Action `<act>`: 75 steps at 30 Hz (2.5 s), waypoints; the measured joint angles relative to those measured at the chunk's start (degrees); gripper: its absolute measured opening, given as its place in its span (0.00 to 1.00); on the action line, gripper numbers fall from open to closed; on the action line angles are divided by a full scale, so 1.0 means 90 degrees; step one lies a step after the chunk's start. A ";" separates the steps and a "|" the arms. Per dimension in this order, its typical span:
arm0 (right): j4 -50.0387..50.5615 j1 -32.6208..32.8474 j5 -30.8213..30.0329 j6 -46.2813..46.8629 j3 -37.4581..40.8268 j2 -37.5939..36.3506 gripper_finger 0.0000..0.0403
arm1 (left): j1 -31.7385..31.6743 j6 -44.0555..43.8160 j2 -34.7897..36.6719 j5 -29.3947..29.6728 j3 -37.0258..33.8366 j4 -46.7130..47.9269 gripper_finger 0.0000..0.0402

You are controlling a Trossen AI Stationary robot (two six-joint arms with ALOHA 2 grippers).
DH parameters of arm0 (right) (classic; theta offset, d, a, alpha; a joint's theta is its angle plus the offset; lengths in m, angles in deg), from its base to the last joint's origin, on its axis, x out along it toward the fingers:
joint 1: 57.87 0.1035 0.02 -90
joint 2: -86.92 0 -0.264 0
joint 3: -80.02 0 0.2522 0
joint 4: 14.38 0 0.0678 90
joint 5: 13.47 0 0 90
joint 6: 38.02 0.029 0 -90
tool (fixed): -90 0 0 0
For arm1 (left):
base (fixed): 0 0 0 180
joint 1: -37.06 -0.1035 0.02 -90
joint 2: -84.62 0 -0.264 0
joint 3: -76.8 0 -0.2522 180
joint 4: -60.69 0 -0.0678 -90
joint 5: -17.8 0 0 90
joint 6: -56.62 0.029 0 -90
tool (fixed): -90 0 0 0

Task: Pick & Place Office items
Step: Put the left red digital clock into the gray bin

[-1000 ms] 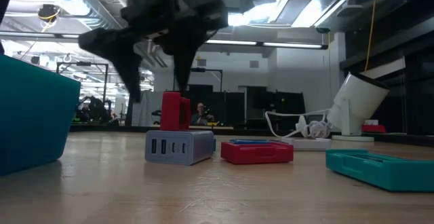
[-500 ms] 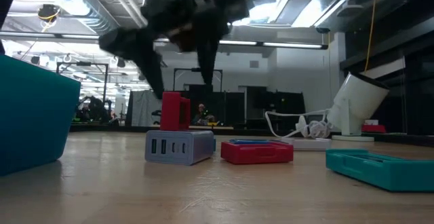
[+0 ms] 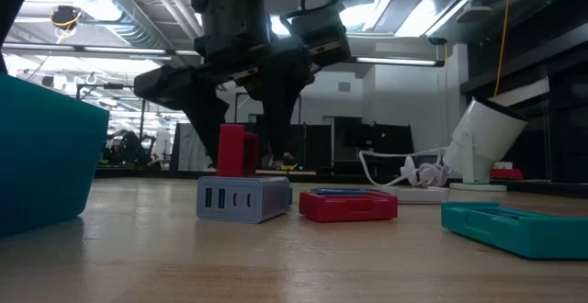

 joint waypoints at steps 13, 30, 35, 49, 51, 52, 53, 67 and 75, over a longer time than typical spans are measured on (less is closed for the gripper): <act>0.0000 -0.0281 0.0146 -0.0110 0.0000 0.0000 0.70 | -0.0055 0.0574 0.0024 -0.0029 0.0000 -0.0677 0.11; -0.1182 -0.0934 -0.0199 -0.1456 -0.1158 -0.0456 0.70 | -0.1026 0.4494 0.0170 0.0292 0.0317 -0.6411 0.11; -0.0100 -0.1003 -0.0574 -0.1767 -0.2037 -0.0915 0.70 | -0.1304 0.5429 0.0020 -0.0066 0.1084 -0.6021 0.11; 0.1598 -0.1004 -0.1690 -0.0751 -0.1777 -0.2259 0.70 | -0.1196 0.5960 -0.2201 -0.1997 0.4035 -0.5219 0.11; 0.1616 -0.1003 -0.1700 -0.0750 -0.1732 -0.2272 0.70 | -0.1141 0.5958 -0.2688 -0.2208 0.4565 -0.5079 0.11; 0.1642 -0.1003 -0.1700 -0.0750 -0.1704 -0.2258 0.70 | -0.1124 0.5949 -0.2901 -0.2288 0.4773 -0.5042 0.11; 0.1651 -0.1003 -0.1700 -0.0753 -0.1684 -0.2249 0.70 | -0.1109 0.5914 -0.3103 -0.2297 0.4973 -0.5012 0.11; 0.1611 -0.1003 -0.1671 -0.0236 -0.1282 -0.2256 0.70 | -0.1013 0.5982 -0.3864 -0.2573 0.5255 -0.5244 0.11; 0.1569 -0.1003 -0.1671 -0.0131 -0.1283 -0.2254 0.70 | -0.1003 0.6029 -0.3859 -0.2589 0.5255 -0.5212 0.12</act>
